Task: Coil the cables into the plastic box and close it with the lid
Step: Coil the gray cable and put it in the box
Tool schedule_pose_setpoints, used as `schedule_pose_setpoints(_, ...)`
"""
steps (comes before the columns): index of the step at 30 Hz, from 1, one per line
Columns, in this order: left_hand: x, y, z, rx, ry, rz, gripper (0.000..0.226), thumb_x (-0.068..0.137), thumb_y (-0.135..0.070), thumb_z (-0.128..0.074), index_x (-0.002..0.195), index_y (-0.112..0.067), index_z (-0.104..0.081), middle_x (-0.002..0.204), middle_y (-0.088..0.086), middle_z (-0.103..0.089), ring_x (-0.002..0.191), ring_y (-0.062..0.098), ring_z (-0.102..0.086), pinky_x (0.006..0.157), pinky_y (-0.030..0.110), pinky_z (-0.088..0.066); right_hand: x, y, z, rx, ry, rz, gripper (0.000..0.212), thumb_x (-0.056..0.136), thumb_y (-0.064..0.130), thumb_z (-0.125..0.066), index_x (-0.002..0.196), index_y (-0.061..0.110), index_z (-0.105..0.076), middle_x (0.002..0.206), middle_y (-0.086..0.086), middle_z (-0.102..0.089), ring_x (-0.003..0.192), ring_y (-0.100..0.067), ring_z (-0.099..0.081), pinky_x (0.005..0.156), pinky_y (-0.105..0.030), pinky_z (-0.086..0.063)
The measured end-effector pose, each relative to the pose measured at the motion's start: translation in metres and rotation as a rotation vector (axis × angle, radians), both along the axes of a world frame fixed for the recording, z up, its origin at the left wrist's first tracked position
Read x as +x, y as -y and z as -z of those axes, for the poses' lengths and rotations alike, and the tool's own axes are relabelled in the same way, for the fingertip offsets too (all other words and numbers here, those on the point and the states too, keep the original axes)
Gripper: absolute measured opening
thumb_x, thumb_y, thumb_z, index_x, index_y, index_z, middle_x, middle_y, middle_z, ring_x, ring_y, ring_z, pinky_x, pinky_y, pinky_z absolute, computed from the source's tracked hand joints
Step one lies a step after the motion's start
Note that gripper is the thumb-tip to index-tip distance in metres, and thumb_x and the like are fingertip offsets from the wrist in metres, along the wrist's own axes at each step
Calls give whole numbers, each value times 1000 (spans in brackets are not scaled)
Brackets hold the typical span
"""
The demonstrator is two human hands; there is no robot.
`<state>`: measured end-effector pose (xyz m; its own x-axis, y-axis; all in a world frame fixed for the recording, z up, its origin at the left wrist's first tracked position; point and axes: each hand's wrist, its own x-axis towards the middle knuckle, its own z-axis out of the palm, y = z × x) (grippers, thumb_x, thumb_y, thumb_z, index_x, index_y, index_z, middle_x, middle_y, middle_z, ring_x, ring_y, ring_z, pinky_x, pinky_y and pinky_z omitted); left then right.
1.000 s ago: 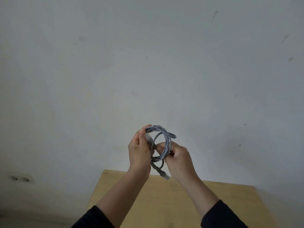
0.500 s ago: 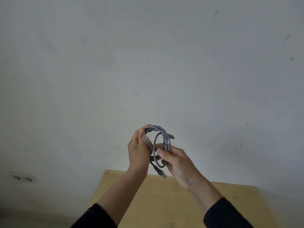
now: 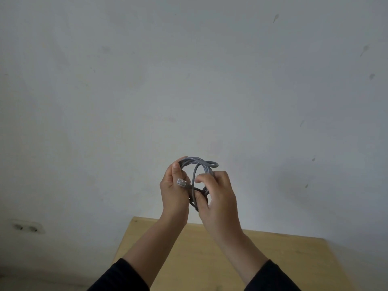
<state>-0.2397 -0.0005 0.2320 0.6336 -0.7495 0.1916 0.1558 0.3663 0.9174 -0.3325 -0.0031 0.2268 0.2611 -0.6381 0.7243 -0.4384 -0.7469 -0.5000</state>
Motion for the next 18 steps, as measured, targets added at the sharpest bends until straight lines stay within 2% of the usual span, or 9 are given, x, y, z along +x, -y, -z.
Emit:
schedule_pose_setpoints(4, 1, 0, 0, -17, -20, -7, 35, 101, -30, -33, 96, -24, -67, 47, -12, -34, 41, 6, -30, 38, 19, -29, 3, -6, 5, -117, -20, 99, 8, 82, 8, -64, 88, 13, -62, 96, -4, -42, 75, -15, -46, 60, -20, -47)
schedule_pose_setpoints(8, 1, -2, 0, -5, 28, -42, 35, 100, -31, -33, 96, -24, -68, 53, -9, -35, 44, 8, -33, 40, 19, -32, 2, -5, 3, -138, -17, 44, 28, 80, 2, -54, 105, 16, -59, 101, -6, -44, 81, -15, -50, 62, -22, -50)
schedule_pose_setpoints(11, 1, -3, -3, -27, 78, -62, 33, 100, -30, -34, 95, -25, -67, 60, 1, -39, 50, 11, -38, 45, 21, -38, 2, -8, -1, -62, 12, -76, 31, 85, 17, -50, 113, 20, -63, 101, -2, -39, 86, -16, -48, 68, -24, -53)
schedule_pose_setpoints(13, 1, -4, -3, -43, 114, -74, 32, 100, -29, -35, 93, -28, -66, 60, 0, -41, 52, 9, -41, 48, 21, -40, 1, -6, -2, -51, 39, -90, 27, 85, 27, -56, 110, 22, -66, 100, -1, -38, 85, -13, -48, 70, -14, -51)
schedule_pose_setpoints(15, 0, -3, -1, -47, 110, -68, 33, 100, -28, -34, 91, -29, -66, 54, -10, -40, 50, 8, -39, 49, 21, -38, 2, -4, -1, -50, 68, -74, 19, 84, 27, -58, 100, 23, -68, 99, 0, -37, 83, -14, -48, 70, -7, -46)
schedule_pose_setpoints(18, 4, 1, -1, -11, 69, -79, 34, 100, -27, -34, 89, -28, -66, 51, -12, -38, 47, 5, -36, 46, 21, -35, 3, -7, -4, -58, 62, -30, 12, 85, 27, -55, 89, 28, -66, 105, 8, -34, 93, -16, -44, 80, -14, -40)
